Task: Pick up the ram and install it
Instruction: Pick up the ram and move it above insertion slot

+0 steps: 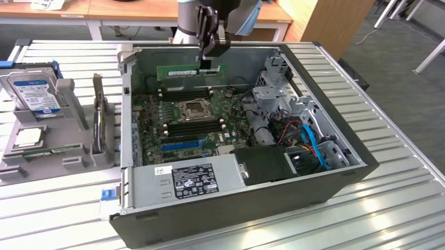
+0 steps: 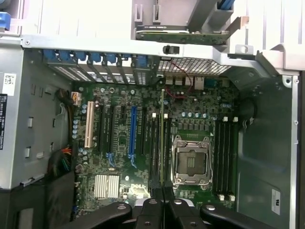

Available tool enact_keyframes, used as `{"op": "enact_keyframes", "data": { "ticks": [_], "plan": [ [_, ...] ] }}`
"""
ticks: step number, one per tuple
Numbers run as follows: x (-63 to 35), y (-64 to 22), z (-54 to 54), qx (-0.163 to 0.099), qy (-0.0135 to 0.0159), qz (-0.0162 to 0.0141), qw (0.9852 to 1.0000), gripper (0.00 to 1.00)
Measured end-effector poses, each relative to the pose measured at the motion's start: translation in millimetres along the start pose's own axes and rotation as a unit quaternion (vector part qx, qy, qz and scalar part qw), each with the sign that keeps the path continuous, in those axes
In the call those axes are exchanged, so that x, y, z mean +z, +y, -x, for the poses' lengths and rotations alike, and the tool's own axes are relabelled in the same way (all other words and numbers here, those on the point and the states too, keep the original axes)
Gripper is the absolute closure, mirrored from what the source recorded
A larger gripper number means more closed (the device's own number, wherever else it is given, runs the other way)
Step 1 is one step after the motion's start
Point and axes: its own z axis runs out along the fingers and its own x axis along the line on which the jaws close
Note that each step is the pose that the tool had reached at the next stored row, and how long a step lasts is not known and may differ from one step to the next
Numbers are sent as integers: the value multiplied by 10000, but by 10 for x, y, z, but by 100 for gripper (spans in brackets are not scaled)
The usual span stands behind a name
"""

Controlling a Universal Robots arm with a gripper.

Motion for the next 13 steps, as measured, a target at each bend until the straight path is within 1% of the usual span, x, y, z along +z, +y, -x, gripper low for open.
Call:
{"op": "enact_keyframes", "data": {
  "ticks": [3,8,13],
  "plan": [
    [2,-1,45,1,0,0,10000,89],
    [2,-2,46,0,-1,0,10000,89],
    [57,-5,44,0,0,-5,10000,89]
  ]
}}
